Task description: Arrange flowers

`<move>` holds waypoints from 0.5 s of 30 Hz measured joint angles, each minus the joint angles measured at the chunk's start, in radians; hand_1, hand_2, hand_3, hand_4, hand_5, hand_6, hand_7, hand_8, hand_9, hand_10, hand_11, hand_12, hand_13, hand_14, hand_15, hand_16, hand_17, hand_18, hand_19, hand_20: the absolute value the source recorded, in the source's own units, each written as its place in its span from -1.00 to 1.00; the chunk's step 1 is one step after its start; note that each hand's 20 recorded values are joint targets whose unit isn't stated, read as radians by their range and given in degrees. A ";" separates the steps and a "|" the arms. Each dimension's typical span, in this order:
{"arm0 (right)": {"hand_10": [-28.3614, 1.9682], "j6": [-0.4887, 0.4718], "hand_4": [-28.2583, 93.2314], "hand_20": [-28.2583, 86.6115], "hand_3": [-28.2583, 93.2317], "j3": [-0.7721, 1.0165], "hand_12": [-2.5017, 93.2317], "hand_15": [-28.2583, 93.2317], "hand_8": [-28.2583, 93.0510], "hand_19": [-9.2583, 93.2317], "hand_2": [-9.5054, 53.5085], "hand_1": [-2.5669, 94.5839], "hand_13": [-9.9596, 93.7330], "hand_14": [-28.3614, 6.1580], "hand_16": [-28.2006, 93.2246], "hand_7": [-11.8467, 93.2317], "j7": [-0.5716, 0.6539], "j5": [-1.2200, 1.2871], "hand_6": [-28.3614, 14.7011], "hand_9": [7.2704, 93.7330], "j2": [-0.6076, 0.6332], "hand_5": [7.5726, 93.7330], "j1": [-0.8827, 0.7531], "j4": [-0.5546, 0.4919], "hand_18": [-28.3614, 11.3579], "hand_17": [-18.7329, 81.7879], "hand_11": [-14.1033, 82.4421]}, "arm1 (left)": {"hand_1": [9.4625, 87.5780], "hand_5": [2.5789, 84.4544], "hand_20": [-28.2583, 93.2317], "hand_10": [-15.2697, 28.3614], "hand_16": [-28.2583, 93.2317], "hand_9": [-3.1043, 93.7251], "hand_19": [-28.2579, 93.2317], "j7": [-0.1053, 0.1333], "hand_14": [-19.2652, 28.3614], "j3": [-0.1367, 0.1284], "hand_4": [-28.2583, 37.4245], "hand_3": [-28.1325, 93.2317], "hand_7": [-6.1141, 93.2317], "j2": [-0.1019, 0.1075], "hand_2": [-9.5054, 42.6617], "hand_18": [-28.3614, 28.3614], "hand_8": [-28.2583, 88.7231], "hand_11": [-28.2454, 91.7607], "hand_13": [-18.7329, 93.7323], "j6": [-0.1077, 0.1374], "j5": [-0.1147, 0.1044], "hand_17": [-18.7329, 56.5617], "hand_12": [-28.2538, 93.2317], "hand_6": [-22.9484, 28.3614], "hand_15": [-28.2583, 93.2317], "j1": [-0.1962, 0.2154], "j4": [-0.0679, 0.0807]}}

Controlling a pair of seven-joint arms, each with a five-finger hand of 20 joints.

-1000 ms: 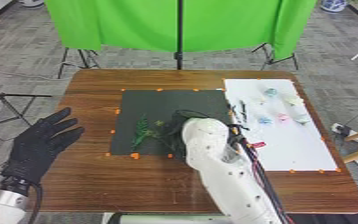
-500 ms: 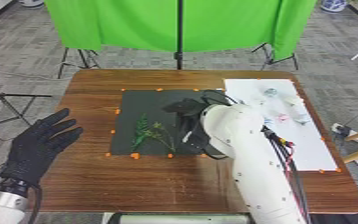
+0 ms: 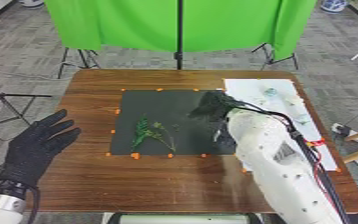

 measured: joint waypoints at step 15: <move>0.27 -0.092 -1.00 -0.01 0.38 -0.097 -0.29 0.64 -0.81 1.00 -1.00 -0.46 0.80 0.18 -0.07 0.23 0.069 -0.176 0.37 0.92 0.188 0.74 0.140 0.173 -0.67 0.17 0.27 | -0.58 -0.13 -0.46 0.31 -0.56 -0.25 0.27 0.002 0.50 0.000 -0.91 0.62 -0.47 0.006 -0.74 0.80 -0.68 -0.07 -0.16 0.001 0.000 -0.70 -0.32 0.00 0.07 0.000 0.000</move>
